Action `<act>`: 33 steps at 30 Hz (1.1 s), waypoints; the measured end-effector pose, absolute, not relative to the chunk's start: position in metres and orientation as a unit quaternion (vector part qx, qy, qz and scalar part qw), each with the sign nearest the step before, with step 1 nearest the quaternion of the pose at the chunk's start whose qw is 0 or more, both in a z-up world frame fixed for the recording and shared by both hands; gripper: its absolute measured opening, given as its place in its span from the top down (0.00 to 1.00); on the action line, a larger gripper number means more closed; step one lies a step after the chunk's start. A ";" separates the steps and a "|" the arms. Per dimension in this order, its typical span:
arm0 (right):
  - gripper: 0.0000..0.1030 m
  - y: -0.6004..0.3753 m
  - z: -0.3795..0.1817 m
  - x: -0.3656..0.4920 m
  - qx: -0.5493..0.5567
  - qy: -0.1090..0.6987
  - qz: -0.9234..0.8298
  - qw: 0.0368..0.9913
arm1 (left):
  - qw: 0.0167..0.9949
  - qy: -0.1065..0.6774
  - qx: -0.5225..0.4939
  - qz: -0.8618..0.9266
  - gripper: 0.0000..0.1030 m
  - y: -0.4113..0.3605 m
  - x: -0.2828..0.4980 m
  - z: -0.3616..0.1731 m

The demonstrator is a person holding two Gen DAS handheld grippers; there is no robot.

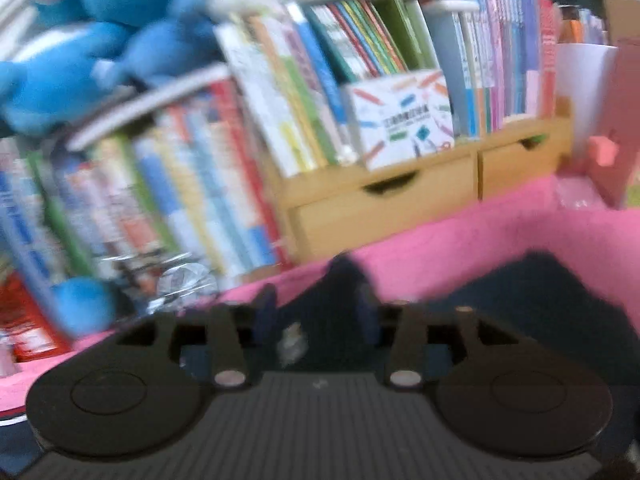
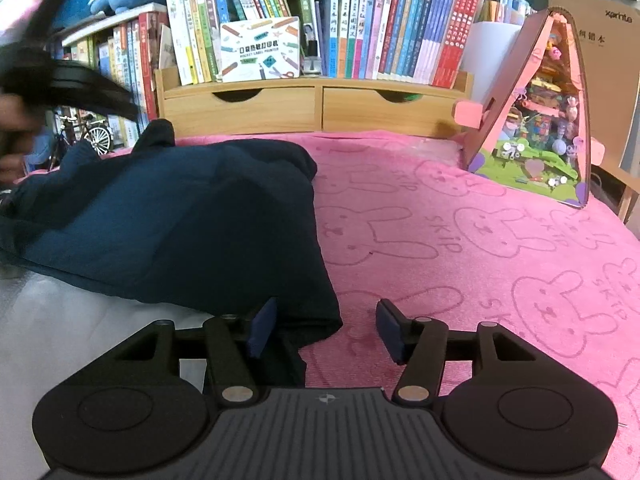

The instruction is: Fold clothes

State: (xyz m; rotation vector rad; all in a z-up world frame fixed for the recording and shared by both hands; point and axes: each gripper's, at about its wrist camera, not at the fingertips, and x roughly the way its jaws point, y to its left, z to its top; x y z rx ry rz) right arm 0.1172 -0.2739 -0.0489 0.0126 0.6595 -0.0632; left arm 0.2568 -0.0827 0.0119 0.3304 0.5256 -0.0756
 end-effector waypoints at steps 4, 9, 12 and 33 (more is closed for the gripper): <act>0.41 -0.275 -0.050 0.117 0.009 0.324 -0.034 0.945 | 0.936 0.305 0.178 0.003 0.49 -0.032 0.220 -0.011; 0.33 -0.279 -0.043 0.112 -0.026 0.326 -0.022 0.945 | 0.931 0.324 0.162 0.050 0.47 0.019 0.188 -0.047; 0.31 -0.285 -0.019 0.105 -0.030 0.310 -0.035 0.950 | 0.936 0.313 0.153 0.046 0.47 0.021 0.175 -0.047; 0.34 -0.234 -0.053 0.172 -0.214 0.319 -0.120 0.916 | 0.944 0.328 0.027 0.031 0.26 0.063 0.174 -0.049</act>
